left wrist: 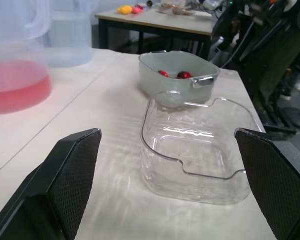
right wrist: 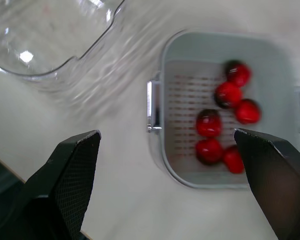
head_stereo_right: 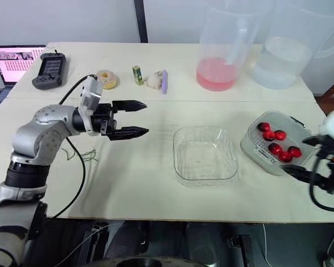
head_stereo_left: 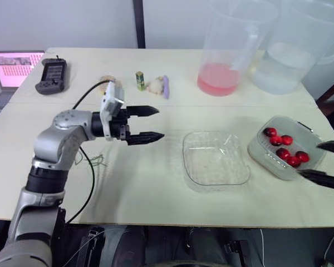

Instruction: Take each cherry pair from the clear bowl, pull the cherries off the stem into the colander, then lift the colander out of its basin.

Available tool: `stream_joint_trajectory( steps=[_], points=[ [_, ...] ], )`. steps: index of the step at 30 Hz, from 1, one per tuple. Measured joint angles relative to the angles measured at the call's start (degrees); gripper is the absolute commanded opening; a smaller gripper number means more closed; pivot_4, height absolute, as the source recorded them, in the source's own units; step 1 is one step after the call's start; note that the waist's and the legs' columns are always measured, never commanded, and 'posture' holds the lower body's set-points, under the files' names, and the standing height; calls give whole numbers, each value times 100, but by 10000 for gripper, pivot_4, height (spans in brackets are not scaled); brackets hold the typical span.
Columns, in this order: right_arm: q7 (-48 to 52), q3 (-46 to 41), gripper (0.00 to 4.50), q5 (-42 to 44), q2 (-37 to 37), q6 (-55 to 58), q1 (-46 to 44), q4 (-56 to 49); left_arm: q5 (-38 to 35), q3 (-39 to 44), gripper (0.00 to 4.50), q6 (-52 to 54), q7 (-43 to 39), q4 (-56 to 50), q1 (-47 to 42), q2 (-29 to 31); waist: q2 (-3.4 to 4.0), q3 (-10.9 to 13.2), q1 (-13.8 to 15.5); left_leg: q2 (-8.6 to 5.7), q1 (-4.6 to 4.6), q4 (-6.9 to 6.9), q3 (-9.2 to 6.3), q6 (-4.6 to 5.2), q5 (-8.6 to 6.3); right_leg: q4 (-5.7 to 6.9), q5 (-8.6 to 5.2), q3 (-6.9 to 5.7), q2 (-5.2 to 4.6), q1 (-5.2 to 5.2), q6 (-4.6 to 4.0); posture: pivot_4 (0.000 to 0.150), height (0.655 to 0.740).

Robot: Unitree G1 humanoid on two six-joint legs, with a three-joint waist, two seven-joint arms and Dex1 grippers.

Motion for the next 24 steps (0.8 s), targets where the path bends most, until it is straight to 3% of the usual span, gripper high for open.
stream_joint_trajectory(
  steps=[4,5,7,9,19,22,24],
  points=[
    [-476,1382,45000,-76,-104,13,-687,197,-25,-5,44782,88,453,-541,348,-225,-1,1,4,3,0,0,-7,0,0,5,0,-4,9,-5,0,1500,7400],
    [-616,1736,40879,-121,-131,96,-892,286,-36,1,45000,166,580,-731,446,-230,0,0,-3,4,0,-3,-6,0,0,5,0,-3,8,-6,0,1500,7400],
    [-716,2054,36975,-135,-130,208,-1064,350,-73,5,45000,184,679,-890,528,-227,1,0,-2,5,0,-4,-6,0,0,6,0,-3,10,-8,-1,1500,7400],
    [-796,2363,29053,-136,-92,268,-1301,403,-80,17,45000,232,783,-1008,606,-202,1,0,-12,5,1,-4,-5,0,0,7,0,-2,10,-8,-1,1500,7400],
    [-902,3041,29053,-468,-73,171,-1688,844,-156,46,45000,315,1161,-1146,612,-192,2,0,-8,4,1,-2,-4,0,0,7,0,-3,10,-8,-1,1500,7400],
    [-920,3155,22081,-478,10,157,-1885,921,-251,48,45000,399,1231,-1168,584,-194,3,0,-11,4,1,0,-3,0,0,8,1,-2,10,-7,-1,1500,7400],
    [-910,3194,13220,-486,13,126,-1969,941,-269,48,45000,404,1258,-1196,558,-197,3,-1,-19,4,3,0,-4,0,0,9,1,-2,11,-7,-1,1500,7400]
  ],
)
